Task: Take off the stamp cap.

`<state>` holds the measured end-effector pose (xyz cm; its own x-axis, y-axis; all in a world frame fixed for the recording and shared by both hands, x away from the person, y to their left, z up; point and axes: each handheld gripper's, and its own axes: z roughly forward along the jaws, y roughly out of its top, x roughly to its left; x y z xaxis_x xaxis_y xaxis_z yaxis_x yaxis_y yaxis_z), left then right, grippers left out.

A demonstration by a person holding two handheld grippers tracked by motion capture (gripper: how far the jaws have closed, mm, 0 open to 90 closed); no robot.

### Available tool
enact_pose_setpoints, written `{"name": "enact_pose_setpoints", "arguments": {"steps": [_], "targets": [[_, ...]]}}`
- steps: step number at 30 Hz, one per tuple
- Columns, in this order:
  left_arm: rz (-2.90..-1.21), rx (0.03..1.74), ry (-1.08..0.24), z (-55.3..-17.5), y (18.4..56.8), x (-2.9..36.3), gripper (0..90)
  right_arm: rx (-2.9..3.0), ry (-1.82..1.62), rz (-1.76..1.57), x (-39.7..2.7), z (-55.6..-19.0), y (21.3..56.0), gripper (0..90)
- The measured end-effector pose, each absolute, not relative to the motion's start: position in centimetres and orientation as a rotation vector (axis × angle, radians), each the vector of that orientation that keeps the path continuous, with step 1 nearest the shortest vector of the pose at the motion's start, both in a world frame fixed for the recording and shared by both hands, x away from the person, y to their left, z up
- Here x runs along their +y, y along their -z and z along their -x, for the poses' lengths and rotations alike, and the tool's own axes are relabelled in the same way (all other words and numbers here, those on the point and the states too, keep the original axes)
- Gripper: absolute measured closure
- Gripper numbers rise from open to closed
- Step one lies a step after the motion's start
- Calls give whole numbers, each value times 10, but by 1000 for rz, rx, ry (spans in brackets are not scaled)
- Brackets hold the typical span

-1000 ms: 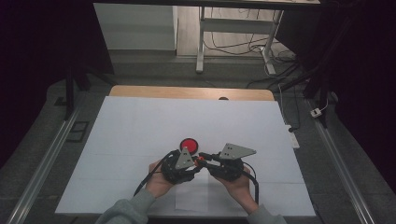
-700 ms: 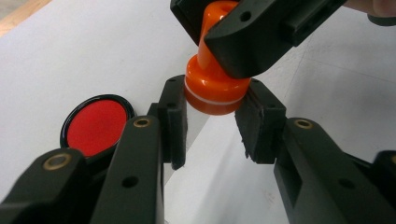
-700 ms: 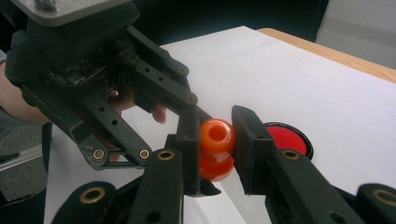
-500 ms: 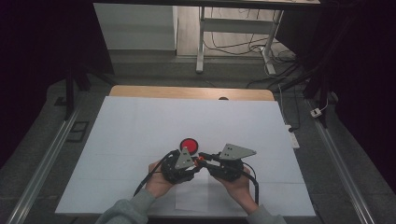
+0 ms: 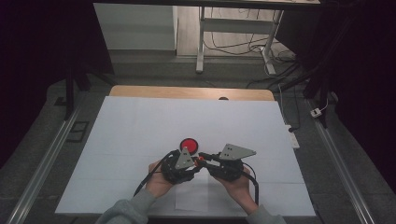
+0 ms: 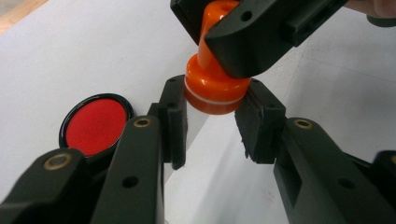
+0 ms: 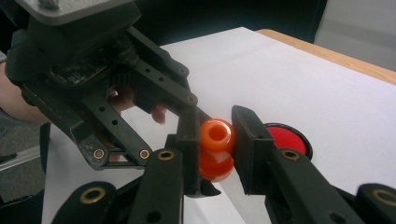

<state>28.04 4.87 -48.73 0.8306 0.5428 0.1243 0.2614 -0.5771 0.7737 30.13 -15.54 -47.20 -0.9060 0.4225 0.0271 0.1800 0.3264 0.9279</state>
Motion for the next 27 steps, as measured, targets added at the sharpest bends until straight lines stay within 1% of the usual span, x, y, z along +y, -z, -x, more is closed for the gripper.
{"name": "enact_pose_setpoints", "arguments": {"steps": [10, 19, 27], "targets": [[-2215, 568, -474, -279, 488, 48, 653, 2366, -1620, -556, -155, -301, 473, 724], [-2203, 560, -458, -280, 490, 50, 657, 2363, -1609, -554, -154, -300, 473, 727], [-2222, 547, -475, -279, 490, 50, 659, 2369, -1605, -558, -154, -300, 474, 728]]}}
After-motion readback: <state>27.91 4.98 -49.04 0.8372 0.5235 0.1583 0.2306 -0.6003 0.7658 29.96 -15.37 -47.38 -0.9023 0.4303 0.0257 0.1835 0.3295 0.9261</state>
